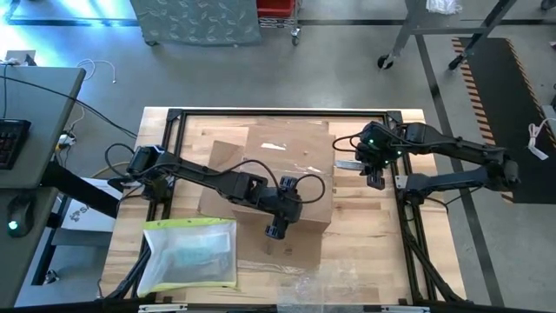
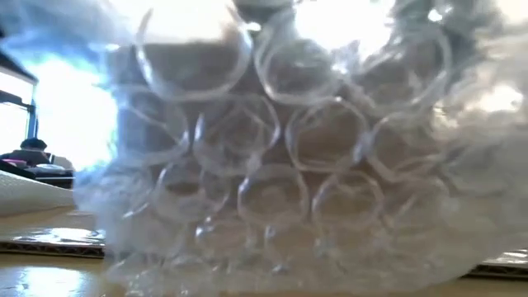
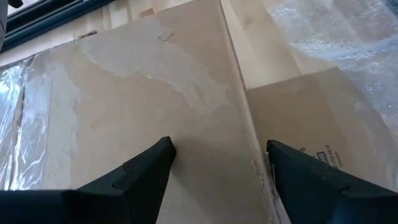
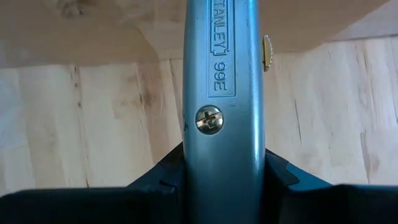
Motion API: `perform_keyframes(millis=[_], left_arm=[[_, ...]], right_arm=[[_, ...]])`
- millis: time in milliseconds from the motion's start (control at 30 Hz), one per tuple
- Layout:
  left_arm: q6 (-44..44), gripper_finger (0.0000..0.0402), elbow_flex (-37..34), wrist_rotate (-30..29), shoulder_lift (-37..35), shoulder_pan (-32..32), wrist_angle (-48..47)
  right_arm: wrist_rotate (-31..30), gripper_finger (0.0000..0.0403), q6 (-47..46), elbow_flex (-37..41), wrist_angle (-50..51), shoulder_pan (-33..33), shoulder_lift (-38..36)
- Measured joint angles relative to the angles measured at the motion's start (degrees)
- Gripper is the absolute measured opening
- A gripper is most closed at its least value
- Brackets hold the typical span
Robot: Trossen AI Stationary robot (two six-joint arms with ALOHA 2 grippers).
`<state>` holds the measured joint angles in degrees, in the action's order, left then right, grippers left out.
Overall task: Unpack boxes
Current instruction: Break down the cardboard box using the silver cutter until it is fully flat
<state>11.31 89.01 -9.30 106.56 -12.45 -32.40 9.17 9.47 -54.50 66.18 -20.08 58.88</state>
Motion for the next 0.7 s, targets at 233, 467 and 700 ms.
perform_keyframes(millis=[233, 467, 700], left_arm=[[-0.39, 0.0247, -0.07, -0.20, 0.09, 0.07, 0.85], [-0.33, 0.0247, -0.09, -0.88, 0.11, 0.07, 1.13], [-0.83, 0.0247, -1.29, -3.80, 0.09, 0.14, 3.08]], right_arm=[[-3.54, 0.0095, 0.03, 0.00, 1.38, -0.02, 0.35], [-3.14, 0.0095, 1.31, 0.00, 1.21, 1.18, 3.61], [-3.58, 0.0095, 1.75, 0.00, 0.46, 4.00, 4.09]])
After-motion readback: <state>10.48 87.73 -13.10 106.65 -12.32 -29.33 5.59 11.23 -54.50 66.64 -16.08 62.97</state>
